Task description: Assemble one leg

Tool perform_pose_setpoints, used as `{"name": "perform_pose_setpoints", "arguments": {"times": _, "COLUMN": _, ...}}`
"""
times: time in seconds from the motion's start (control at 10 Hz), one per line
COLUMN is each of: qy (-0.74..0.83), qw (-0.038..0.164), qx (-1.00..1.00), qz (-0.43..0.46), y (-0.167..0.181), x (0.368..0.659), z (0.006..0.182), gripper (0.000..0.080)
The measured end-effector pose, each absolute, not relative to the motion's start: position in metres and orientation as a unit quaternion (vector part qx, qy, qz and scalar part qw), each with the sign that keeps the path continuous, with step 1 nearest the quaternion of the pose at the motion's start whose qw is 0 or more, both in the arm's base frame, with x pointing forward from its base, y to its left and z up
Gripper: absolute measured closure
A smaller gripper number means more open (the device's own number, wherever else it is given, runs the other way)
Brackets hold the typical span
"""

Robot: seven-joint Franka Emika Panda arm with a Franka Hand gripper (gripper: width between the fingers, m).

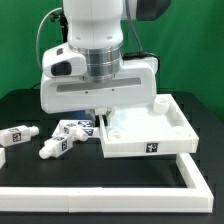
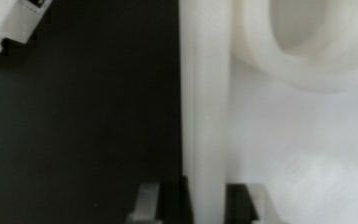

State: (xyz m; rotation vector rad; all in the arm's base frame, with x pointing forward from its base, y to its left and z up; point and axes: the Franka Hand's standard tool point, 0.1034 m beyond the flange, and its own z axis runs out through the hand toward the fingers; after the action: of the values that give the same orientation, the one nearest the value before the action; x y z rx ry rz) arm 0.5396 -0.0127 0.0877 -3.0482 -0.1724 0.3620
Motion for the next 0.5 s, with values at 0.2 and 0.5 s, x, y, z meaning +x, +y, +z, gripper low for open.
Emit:
{"name": "perform_pose_setpoints", "arguments": {"times": 0.2, "qy": -0.058, "qw": 0.034, "qx": -0.991, "qz": 0.119, "y": -0.012, "x": 0.539, "z": 0.087, "gripper": 0.0752}}
{"name": "perform_pose_setpoints", "arguments": {"times": 0.5, "qy": -0.014, "qw": 0.03, "qx": -0.991, "qz": 0.13, "y": -0.035, "x": 0.546, "z": 0.057, "gripper": 0.0752}}
